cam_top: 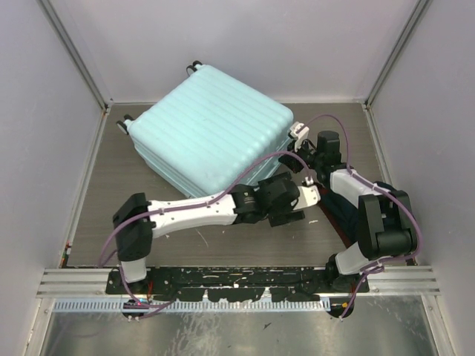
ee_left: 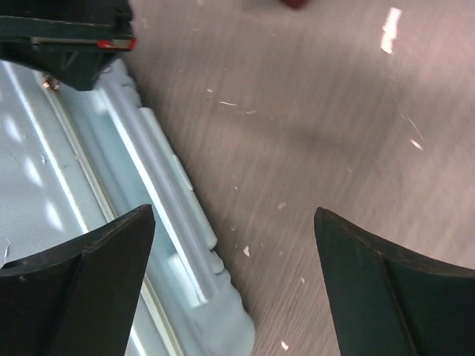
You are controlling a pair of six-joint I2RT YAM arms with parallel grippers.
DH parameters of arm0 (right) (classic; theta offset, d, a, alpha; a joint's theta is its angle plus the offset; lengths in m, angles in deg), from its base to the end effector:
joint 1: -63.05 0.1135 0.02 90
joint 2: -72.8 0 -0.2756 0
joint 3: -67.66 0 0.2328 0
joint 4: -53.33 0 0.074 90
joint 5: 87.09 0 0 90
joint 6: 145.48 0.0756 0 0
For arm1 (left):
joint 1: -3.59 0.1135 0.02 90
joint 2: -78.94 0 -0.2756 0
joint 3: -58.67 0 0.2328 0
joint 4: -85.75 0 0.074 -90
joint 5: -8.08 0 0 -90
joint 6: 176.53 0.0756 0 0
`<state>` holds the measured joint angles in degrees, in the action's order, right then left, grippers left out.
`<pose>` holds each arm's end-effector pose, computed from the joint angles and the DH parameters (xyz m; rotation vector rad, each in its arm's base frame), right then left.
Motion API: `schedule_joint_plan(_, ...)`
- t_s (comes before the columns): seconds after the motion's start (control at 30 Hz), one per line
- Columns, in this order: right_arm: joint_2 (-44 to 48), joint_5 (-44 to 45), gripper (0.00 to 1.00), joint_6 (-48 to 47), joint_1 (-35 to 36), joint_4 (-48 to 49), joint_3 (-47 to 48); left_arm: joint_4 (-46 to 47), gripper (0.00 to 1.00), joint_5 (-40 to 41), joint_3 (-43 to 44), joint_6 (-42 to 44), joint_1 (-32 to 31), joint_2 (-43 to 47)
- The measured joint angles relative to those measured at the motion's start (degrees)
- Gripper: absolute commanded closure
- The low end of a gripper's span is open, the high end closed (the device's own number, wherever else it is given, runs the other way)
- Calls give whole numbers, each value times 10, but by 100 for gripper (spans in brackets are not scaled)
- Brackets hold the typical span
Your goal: Pack the luggage
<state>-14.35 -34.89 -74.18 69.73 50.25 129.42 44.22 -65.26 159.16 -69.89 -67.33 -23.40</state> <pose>0.3265 0.0849 0.2252 -0.8191 1.8217 0.5444 0.1571 -0.3880 0.2746 1.4795 1.7526 -0.1517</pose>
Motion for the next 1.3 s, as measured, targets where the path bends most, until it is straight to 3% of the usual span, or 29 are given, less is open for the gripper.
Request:
schedule_joint_plan(0.17,0,0,99,7,0,0,0,4,12,91,43,-50,7,-78)
schedule_joint_plan(0.43,0,1,99,11,0,1,0,11,12,162,49,-72,41,-142)
schedule_joint_plan(0.73,0,1,99,11,0,2,0,30,20,146,58,-98,59,-159)
schedule_joint_plan(0.97,0,0,99,12,0,5,0,37,36,110,58,-115,74,-165)
schedule_joint_plan(1.1,0,0,99,11,0,5,0,37,52,122,66,-114,77,-176)
schedule_joint_plan(1.17,0,0,99,9,0,4,0,42,62,126,63,-111,81,-174)
schedule_joint_plan(1.3,1,-3,99,6,-4,1,0,83,93,125,18,-92,91,-147)
